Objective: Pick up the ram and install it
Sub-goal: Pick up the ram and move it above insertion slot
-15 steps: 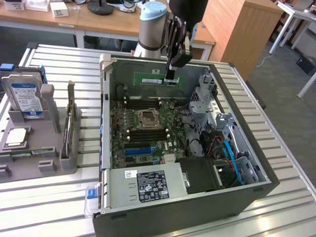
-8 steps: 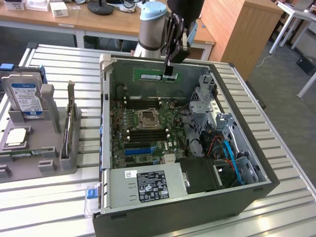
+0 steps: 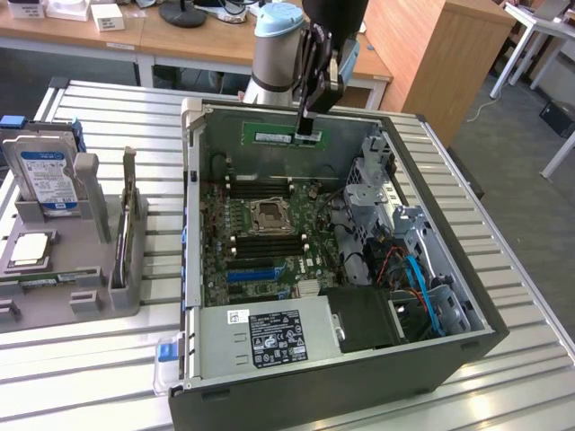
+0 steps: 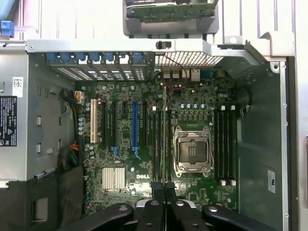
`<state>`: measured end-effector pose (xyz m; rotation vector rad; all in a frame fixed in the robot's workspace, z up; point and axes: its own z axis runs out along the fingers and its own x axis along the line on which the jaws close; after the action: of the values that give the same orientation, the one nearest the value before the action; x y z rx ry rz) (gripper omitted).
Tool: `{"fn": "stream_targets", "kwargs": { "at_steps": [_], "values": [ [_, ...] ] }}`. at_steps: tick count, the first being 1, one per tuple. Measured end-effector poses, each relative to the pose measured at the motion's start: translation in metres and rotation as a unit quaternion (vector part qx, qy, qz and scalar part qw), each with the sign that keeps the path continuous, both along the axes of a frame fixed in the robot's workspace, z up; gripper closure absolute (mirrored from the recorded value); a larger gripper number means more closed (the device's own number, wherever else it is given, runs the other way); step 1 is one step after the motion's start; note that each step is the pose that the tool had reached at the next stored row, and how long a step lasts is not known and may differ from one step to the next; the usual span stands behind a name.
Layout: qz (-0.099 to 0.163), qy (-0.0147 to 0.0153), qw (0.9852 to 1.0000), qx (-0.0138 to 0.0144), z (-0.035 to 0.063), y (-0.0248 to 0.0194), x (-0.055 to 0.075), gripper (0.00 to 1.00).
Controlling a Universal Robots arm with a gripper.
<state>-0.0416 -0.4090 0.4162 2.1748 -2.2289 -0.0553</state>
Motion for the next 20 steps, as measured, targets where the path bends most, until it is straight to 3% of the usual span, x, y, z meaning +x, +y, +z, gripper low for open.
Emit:
{"fn": "stream_targets", "kwargs": {
  "at_steps": [20],
  "values": [
    [0.0, 0.0, 1.0, 0.0, -0.0333, 0.0, 0.0, 0.88]
  ]
}}
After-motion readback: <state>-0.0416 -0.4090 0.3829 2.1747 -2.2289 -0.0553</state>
